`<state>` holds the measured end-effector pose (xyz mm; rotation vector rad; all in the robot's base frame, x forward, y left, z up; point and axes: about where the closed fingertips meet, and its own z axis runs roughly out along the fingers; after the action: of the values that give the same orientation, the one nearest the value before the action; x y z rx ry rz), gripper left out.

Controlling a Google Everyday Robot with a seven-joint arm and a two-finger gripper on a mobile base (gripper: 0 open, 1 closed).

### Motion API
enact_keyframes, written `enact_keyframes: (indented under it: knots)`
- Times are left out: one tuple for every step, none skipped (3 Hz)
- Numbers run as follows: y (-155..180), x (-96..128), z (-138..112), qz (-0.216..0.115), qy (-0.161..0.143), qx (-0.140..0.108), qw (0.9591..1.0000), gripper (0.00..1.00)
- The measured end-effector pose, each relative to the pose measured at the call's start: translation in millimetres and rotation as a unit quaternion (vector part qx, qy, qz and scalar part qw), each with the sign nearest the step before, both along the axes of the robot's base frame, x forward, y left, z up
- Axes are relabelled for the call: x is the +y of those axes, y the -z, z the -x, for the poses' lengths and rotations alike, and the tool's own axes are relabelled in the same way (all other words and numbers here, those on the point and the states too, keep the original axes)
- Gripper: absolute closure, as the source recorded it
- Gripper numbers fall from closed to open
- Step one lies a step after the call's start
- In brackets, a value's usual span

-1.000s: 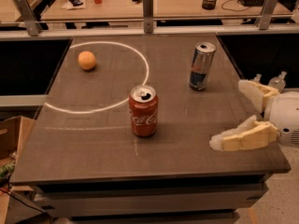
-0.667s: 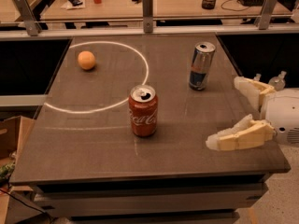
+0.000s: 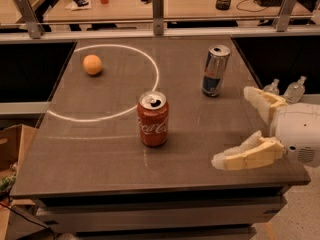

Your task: Knock coke can over

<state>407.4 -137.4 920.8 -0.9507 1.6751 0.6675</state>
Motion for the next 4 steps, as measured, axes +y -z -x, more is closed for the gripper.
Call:
enact_keyframes:
  knots:
    - [6, 26, 8, -0.022, -0.023, -0.017, 0.9994, 0.00]
    - [12, 54, 7, -0.047, -0.037, -0.019, 0.9980, 0.00]
    - [26, 80, -1, -0.070, -0.043, -0.019, 0.9964, 0.00]
    - [35, 99, -17, -0.084, -0.048, -0.032, 0.9948, 0.00]
